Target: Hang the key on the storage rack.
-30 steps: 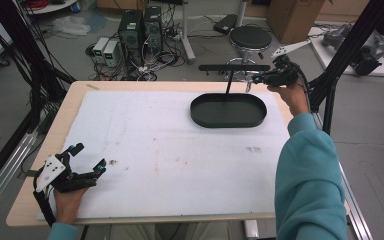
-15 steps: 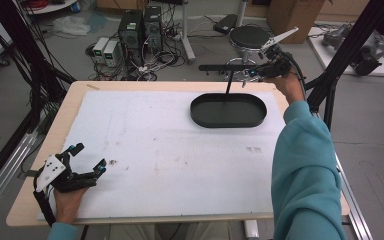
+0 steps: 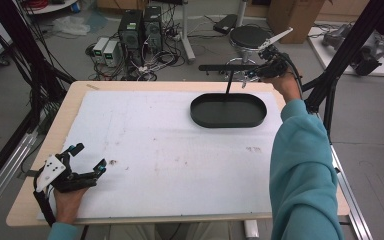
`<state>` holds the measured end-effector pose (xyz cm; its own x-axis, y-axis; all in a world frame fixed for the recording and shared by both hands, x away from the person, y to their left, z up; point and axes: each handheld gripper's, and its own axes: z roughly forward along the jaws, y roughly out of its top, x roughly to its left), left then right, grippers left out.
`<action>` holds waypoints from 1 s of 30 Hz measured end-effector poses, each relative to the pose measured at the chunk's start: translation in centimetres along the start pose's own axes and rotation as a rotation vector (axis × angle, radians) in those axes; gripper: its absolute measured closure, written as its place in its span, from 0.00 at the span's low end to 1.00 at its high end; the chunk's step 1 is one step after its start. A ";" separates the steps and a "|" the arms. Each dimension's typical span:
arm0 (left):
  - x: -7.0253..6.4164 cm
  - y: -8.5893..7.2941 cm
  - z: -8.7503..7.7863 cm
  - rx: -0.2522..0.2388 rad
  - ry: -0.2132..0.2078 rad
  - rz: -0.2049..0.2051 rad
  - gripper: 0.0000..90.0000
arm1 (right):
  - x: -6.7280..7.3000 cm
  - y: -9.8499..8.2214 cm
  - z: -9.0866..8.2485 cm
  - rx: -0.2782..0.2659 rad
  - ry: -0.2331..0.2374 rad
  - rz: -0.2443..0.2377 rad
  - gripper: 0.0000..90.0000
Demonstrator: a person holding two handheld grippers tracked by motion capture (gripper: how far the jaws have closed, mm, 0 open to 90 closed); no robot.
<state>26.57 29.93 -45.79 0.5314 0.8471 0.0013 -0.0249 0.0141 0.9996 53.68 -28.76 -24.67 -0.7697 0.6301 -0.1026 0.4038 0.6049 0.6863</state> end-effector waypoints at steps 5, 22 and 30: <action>0.0 0.0 0.0 0.000 0.000 0.002 0.03 | -0.3 -0.2 0.3 0.013 0.002 0.016 0.99; 0.0 0.0 0.0 0.000 0.000 0.000 0.03 | -0.8 -0.3 0.9 0.017 -0.026 0.032 0.99; 0.0 0.0 0.0 0.000 -0.001 0.003 0.03 | -1.1 -0.4 1.2 0.005 -0.035 0.041 0.99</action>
<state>26.57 29.91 -45.79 0.5321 0.8467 0.0046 -0.0268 0.0114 0.9996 54.94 -29.10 -25.67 -0.7346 0.6712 -0.0996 0.4375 0.5807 0.6865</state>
